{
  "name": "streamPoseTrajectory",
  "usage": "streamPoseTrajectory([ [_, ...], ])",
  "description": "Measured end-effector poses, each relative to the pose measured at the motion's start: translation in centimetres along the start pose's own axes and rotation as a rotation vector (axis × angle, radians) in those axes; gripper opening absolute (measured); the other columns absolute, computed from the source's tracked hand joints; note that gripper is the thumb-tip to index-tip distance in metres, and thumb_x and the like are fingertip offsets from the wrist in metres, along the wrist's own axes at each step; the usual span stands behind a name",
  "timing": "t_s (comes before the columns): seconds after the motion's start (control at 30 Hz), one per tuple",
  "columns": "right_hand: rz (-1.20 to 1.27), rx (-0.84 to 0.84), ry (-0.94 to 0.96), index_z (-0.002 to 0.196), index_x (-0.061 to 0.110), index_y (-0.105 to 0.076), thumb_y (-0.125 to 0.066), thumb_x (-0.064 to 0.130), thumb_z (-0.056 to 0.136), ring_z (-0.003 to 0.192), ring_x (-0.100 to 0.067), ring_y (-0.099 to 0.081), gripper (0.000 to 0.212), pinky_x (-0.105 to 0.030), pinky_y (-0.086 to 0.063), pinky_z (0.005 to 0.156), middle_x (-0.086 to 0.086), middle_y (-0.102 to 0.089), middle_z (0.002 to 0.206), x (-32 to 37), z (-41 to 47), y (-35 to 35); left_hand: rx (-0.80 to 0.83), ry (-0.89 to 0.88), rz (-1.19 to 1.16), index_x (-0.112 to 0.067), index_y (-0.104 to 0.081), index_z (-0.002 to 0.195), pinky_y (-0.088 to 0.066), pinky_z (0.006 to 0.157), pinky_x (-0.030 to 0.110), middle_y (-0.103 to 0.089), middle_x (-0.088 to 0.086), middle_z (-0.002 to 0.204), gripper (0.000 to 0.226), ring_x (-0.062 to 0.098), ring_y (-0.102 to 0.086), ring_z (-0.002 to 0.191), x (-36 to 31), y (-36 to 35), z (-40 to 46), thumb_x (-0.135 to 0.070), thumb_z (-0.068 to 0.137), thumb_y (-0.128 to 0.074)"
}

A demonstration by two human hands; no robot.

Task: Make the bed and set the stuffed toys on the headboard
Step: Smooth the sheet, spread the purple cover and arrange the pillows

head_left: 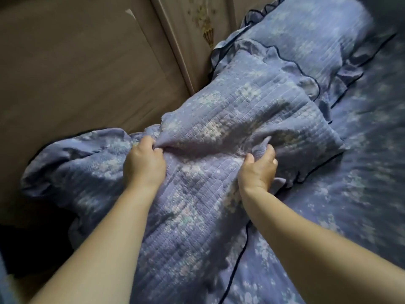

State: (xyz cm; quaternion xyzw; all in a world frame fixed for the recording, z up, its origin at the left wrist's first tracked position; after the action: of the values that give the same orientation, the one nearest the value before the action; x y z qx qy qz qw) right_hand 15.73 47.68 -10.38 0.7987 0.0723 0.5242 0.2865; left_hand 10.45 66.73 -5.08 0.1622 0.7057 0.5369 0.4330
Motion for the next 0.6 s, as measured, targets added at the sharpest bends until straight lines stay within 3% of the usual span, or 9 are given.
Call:
streamPoseTrajectory([
  [0.2,0.032,0.069,0.114,0.148,0.014,-0.025,-0.044,0.019,0.099,0.126,-0.030,-0.043,0.053,-0.034,-0.036,0.098,-0.013,-0.032,0.146,3.7,-2.2,0.6,-0.203,0.044,-0.107,-0.003,-0.055,0.096,-0.029,0.070,0.037,-0.058,0.025,0.107,0.014,0.039,-0.050,0.099,-0.1,4.5,-2.1,-0.014,0.094,-0.048],
  [0.3,-0.030,0.148,0.119,0.148,0.017,-0.025,-0.045,0.022,0.099,0.125,-0.030,-0.044,0.053,-0.035,-0.038,0.097,-0.012,-0.033,0.145,3.8,-2.3,0.5,-0.260,0.109,-0.112,0.000,-0.057,0.100,-0.034,0.082,0.041,-0.054,0.028,0.113,0.016,0.040,-0.047,0.108,1.3,4.3,-2.7,-0.011,0.092,-0.050],
  [0.37,-0.091,0.197,0.050,0.148,0.017,-0.023,-0.047,0.028,0.098,0.127,-0.032,-0.042,0.057,-0.037,-0.038,0.098,-0.014,-0.033,0.145,3.2,-2.1,0.4,-0.146,0.174,-0.064,-0.005,-0.054,0.119,-0.034,0.095,0.042,-0.046,0.024,0.128,0.030,0.039,-0.041,0.119,2.2,3.2,-3.0,-0.018,0.091,-0.054],
  [0.43,-0.142,0.221,-0.043,0.148,0.017,-0.022,-0.049,0.038,0.096,0.129,-0.033,-0.039,0.062,-0.040,-0.037,0.098,-0.015,-0.032,0.145,1.8,-1.9,0.6,0.081,0.188,0.103,-0.022,-0.033,0.143,-0.024,0.108,0.050,-0.025,0.013,0.149,0.057,0.034,-0.025,0.135,2.8,1.8,-3.4,-0.037,0.091,-0.054],
  [0.5,-0.174,0.198,-0.064,0.147,0.021,-0.024,-0.046,0.048,0.094,0.129,-0.033,-0.038,0.063,-0.043,-0.035,0.100,-0.014,-0.033,0.144,0.0,-2.2,1.1,0.278,0.172,0.222,-0.039,-0.009,0.148,-0.009,0.111,0.060,-0.001,-0.001,0.158,0.070,0.026,-0.001,0.145,3.2,0.4,-4.0,-0.056,0.091,-0.044],
  [0.6,-0.128,0.164,-0.135,0.146,0.019,-0.027,-0.041,0.058,0.092,0.131,-0.035,-0.036,0.068,-0.046,-0.032,0.105,-0.016,-0.031,0.146,-3.1,-3.0,1.6,0.452,0.181,0.234,-0.046,0.000,0.146,-0.001,0.110,0.065,0.015,-0.007,0.158,0.072,0.022,0.015,0.145,4.1,-1.8,-5.5,-0.068,0.087,-0.033],
])
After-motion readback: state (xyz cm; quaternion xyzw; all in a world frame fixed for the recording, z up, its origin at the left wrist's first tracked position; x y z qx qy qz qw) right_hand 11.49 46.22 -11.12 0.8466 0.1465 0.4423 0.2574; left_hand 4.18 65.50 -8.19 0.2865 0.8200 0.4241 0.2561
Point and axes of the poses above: each hand's wrist, its own z-axis towards the middle knuckle, its own y-axis out of the back of the hand, x = y × z, the point moved 1 cm from there along z, towards the middle knuckle
